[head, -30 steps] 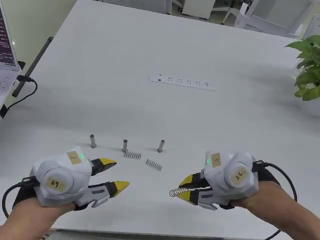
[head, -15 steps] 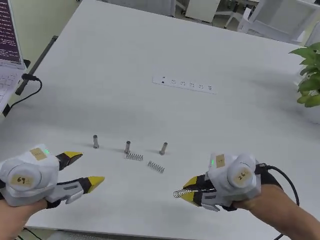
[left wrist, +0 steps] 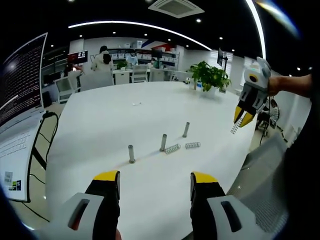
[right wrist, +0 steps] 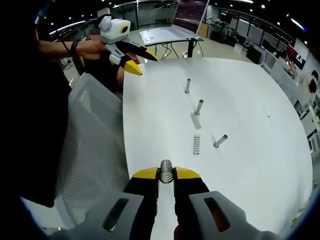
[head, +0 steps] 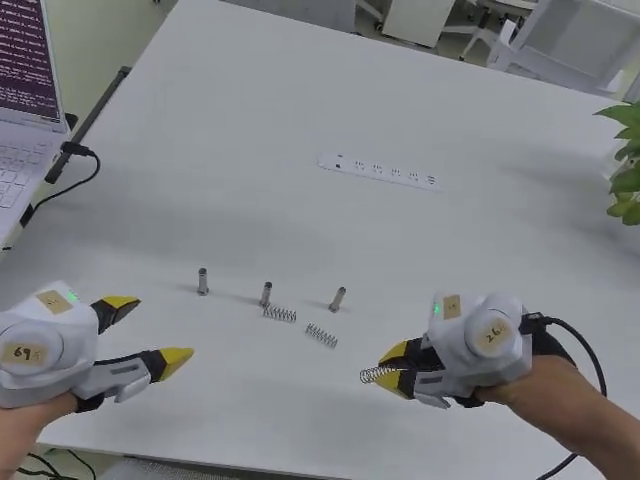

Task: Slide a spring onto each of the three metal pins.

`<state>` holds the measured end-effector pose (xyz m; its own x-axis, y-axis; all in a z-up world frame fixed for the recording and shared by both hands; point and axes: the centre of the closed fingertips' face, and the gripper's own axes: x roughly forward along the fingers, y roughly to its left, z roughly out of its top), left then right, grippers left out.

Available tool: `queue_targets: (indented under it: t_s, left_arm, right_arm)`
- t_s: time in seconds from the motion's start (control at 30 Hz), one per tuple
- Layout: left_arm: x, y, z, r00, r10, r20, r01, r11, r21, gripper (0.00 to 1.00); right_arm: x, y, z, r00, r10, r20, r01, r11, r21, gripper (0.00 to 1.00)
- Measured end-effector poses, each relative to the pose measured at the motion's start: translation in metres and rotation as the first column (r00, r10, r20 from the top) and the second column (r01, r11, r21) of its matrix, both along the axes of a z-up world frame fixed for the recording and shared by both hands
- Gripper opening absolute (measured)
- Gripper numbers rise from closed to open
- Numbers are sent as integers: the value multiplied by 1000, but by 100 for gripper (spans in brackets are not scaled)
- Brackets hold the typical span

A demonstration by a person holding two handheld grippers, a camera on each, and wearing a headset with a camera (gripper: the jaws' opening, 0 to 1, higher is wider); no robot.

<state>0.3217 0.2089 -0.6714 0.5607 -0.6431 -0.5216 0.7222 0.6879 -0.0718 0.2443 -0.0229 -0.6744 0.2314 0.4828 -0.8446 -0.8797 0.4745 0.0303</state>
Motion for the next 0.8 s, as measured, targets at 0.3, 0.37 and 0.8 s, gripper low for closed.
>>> queue_targets:
  t_s: [0.3,0.37,0.8]
  left_arm:
    - [1,10,-1,1000,18,-8,-18,1000,-8,52]
    - [1,12,-2,1000,18,-8,-18,1000,-11,51]
    - [0,14,-14,1000,-11,-15,11,1000,5,52]
  right_arm:
    - [17,7,4,999,33,2,-33,999,-27,8]
    - [22,9,5,999,41,2,-41,998,-40,8]
    - [65,31,11,996,84,7,-84,993,-78,8]
